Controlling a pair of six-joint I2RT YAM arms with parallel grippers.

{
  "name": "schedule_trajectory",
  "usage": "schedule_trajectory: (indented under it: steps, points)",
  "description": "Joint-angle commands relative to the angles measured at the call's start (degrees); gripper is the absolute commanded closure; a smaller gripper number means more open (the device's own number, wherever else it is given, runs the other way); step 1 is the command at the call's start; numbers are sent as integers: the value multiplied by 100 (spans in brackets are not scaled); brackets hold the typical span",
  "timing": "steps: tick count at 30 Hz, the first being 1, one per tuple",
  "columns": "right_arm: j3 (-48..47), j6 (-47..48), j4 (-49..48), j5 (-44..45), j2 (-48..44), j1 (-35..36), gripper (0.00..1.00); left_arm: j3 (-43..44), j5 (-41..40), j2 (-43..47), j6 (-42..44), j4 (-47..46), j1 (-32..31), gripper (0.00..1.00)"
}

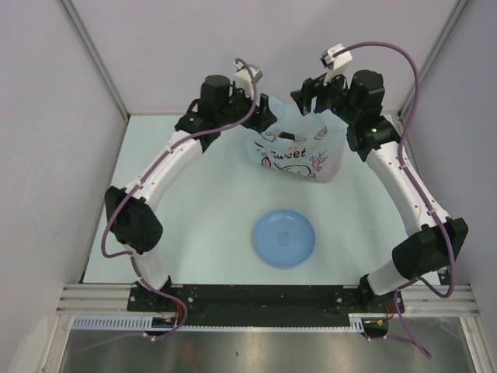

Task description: Take the fake fruits out of the plastic bag

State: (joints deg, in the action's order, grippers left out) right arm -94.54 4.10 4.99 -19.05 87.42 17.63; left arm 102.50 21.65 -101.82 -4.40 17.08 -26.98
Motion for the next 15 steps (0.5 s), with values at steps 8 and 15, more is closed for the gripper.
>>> schedule_trajectory:
  steps: [8,15]
  points:
    - [200,2049,968,2114,802,391,20,710,-1127,-909,10,-205,-492,20]
    - [270,2402,679,2704,1207,338,19,1123,-2129,-1507,115,-372,-571,22]
